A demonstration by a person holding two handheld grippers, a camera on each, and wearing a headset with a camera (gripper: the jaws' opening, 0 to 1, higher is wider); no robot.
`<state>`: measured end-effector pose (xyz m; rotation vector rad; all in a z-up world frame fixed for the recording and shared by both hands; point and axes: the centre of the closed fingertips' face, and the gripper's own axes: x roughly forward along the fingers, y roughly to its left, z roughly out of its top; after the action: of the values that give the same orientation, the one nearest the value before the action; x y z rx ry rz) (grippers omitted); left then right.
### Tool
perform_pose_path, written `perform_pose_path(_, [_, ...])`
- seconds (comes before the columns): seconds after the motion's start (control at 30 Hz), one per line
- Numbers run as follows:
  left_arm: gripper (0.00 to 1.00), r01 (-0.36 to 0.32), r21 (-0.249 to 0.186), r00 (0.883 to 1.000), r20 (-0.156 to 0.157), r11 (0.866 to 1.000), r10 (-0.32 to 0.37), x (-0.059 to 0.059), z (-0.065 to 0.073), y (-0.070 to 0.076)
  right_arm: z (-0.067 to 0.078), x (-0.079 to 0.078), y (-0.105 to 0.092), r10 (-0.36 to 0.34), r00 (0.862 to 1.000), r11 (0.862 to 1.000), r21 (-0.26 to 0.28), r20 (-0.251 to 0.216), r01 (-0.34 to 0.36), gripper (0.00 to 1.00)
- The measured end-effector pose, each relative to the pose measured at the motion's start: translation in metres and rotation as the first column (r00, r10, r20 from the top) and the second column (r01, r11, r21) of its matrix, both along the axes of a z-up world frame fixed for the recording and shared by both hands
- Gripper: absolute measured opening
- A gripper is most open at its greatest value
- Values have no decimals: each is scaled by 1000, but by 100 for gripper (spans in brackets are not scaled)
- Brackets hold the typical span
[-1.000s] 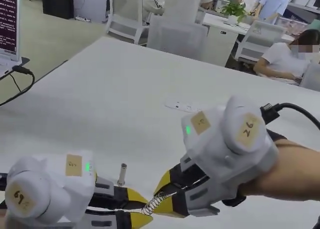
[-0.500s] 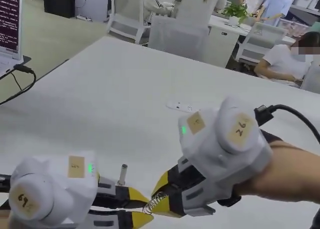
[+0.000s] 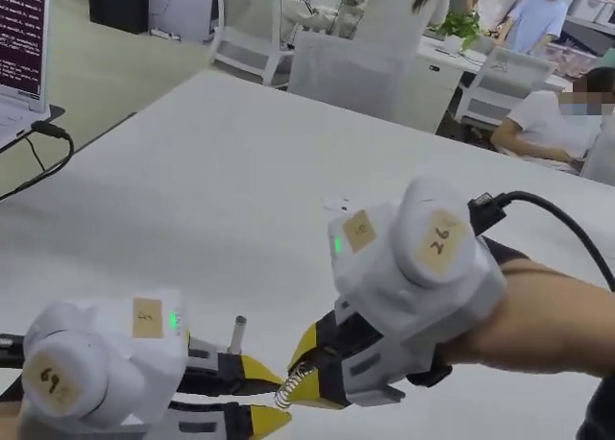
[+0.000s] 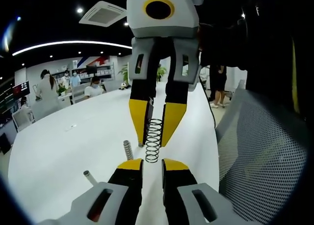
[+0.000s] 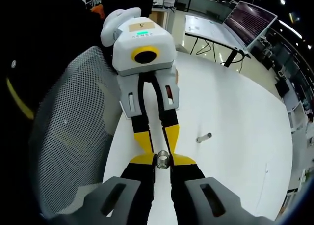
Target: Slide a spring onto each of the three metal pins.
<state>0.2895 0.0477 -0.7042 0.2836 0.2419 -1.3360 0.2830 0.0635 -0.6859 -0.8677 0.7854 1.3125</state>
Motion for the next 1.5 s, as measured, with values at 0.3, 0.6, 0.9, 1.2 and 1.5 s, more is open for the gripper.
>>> perform_pose_path(0.3, [20,-47,-2,998,-32,999,47,5,-5,12,0,8,-4,-17,1000,1000,-1,17,17,8])
perform_pose_path(0.6, [34,-111,1,992,-65,994,111,9,-10,31,1,13,-5,-29,999,1000,6,25,29,8])
perform_pose_path(0.9, [49,-169,6,982,-81,986,169,7,-14,45,0,18,-5,-35,999,999,11,24,35,8])
perform_pose_path(1.2, [64,-247,-5,963,-108,969,245,9,-12,63,0,28,-2,-43,998,999,9,39,43,8])
perform_pose_path(1.5, [73,-283,-3,952,-120,959,280,0,-5,72,5,52,1,-61,995,998,5,73,61,8])
